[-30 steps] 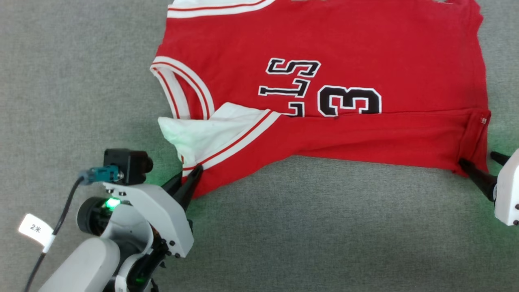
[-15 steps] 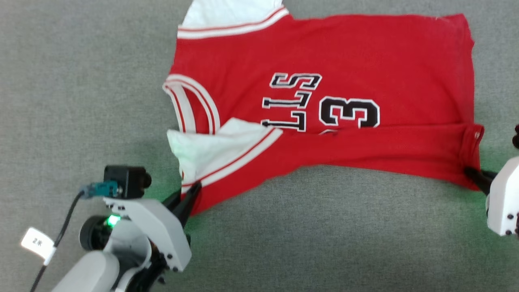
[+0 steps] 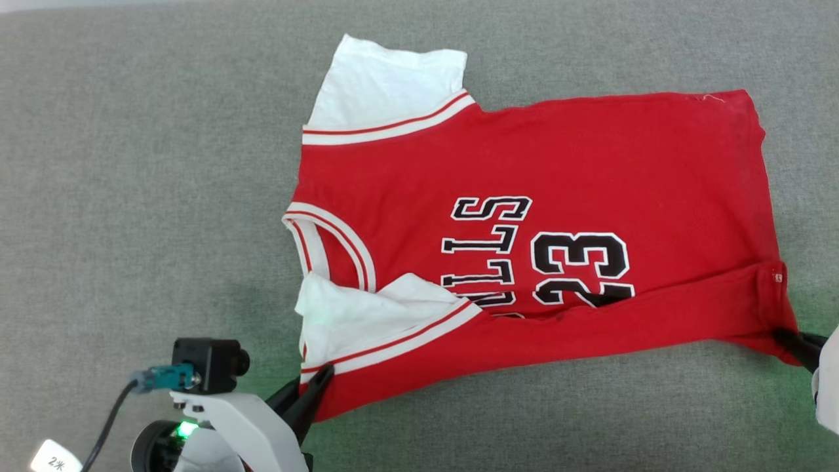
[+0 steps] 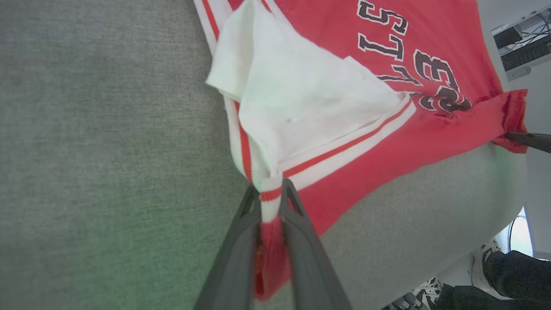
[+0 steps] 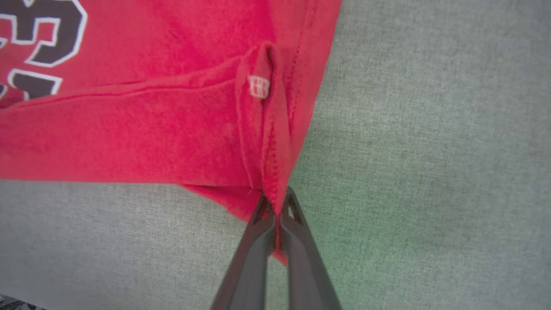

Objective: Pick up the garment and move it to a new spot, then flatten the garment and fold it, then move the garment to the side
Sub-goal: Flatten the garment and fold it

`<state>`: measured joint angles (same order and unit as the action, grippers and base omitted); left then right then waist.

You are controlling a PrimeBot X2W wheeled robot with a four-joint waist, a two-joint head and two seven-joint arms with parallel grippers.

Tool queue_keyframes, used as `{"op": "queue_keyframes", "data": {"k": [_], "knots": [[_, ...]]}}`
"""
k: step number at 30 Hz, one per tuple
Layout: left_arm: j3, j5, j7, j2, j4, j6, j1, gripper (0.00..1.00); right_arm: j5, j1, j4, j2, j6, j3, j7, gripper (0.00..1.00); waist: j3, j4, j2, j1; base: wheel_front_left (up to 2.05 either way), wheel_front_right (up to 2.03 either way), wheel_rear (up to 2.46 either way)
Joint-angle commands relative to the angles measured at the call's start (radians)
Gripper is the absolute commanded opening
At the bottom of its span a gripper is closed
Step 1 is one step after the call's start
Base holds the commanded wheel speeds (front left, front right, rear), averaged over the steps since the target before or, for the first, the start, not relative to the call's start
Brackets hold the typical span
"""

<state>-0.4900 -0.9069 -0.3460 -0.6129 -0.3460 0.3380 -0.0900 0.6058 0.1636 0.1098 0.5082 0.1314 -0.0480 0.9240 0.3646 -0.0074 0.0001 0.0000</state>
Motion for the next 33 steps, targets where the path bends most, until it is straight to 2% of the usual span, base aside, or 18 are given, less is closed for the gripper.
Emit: {"op": "queue_keyframes", "data": {"k": [1, 2, 3, 4, 5, 10, 16, 21, 25, 27, 30, 33], "knots": [[0.005, 0.001, 0.006, -0.001, -0.005, 0.008, 0.009, 0.0, -0.005, -0.018, 0.004, -0.002, -0.001, -0.007, -0.006, 0.11, -0.002, 0.001, -0.0001, 0.0, 0.0, 0.0, 0.0], [0.008, 0.005, 0.011, 0.0, -0.007, 0.012, 0.009, 0.23, -0.011, -0.019, 0.006, -0.003, -0.001, -0.011, -0.012, 0.47, -0.002, 0.001, -0.0001, 0.0, 0.0, 0.0, 0.0], [0.009, 0.008, 0.013, 0.001, -0.007, 0.014, 0.007, 0.39, -0.016, -0.022, 0.01, -0.006, -0.001, -0.015, -0.019, 1.0, -0.005, 0.002, -0.0001, 0.0, 0.0, 0.0, 0.0], [0.009, 0.012, 0.013, -0.001, -0.009, 0.015, 0.004, 0.94, -0.022, -0.026, 0.015, -0.01, -0.001, -0.019, -0.03, 1.0, -0.008, 0.002, -0.0001, 0.0, 0.0, 0.0, 0.0], [0.013, 0.017, 0.018, -0.005, -0.014, 0.016, -0.001, 1.0, -0.025, -0.032, 0.019, -0.016, -0.001, -0.027, -0.039, 1.0, -0.011, 0.003, -0.0001, 0.0, 0.0, 0.0, 0.0], [0.053, 0.039, 0.049, -0.02, -0.045, 0.034, -0.029, 1.0, -0.037, -0.046, 0.063, -0.034, -0.001, -0.071, -0.089, 1.0, -0.026, 0.005, -0.0001, 0.0, 0.0, 0.0, 0.0], [0.088, 0.078, 0.054, -0.057, -0.023, 0.004, -0.137, 1.0, -0.055, -0.028, 0.136, -0.076, -0.001, -0.101, -0.135, 1.0, -0.042, 0.005, -0.0001, 0.0, 0.0, 0.0, 0.0], [0.122, 0.048, 0.054, -0.025, 0.072, -0.034, -0.293, 1.0, -0.06, 0.006, 0.157, -0.104, -0.001, -0.048, -0.154, 1.0, -0.045, -0.024, -0.0001, 0.0, 0.0, 0.0, 0.0], [0.139, 0.02, 0.047, 0.003, 0.185, -0.081, -0.43, 1.0, -0.061, 0.036, 0.159, -0.132, -0.001, 0.005, -0.169, 1.0, -0.028, -0.07, -0.0001, 0.0, 0.0, 0.0, 0.0], [0.14, 0.044, 0.041, -0.016, 0.249, -0.108, -0.511, 1.0, -0.059, 0.05, 0.154, -0.143, -0.001, 0.029, -0.181, 1.0, -0.012, -0.096, -0.0001, 0.0, 0.0, 0.0, 0.0], [0.127, 0.048, 0.017, -0.004, 0.346, -0.143, -0.625, 1.0, -0.056, 0.065, 0.147, -0.155, -0.001, 0.053, -0.202, 1.0, 0.017, -0.137, -0.0001, 0.0, 0.0, 0.0, 0.0], [0.113, 0.07, -0.012, -0.016, 0.449, -0.18, -0.743, 1.0, -0.057, 0.088, 0.145, -0.175, -0.001, 0.07, -0.238, 1.0, 0.046, -0.182, -0.0001, 0.0, 0.0, 0.0, 0.0]]}}
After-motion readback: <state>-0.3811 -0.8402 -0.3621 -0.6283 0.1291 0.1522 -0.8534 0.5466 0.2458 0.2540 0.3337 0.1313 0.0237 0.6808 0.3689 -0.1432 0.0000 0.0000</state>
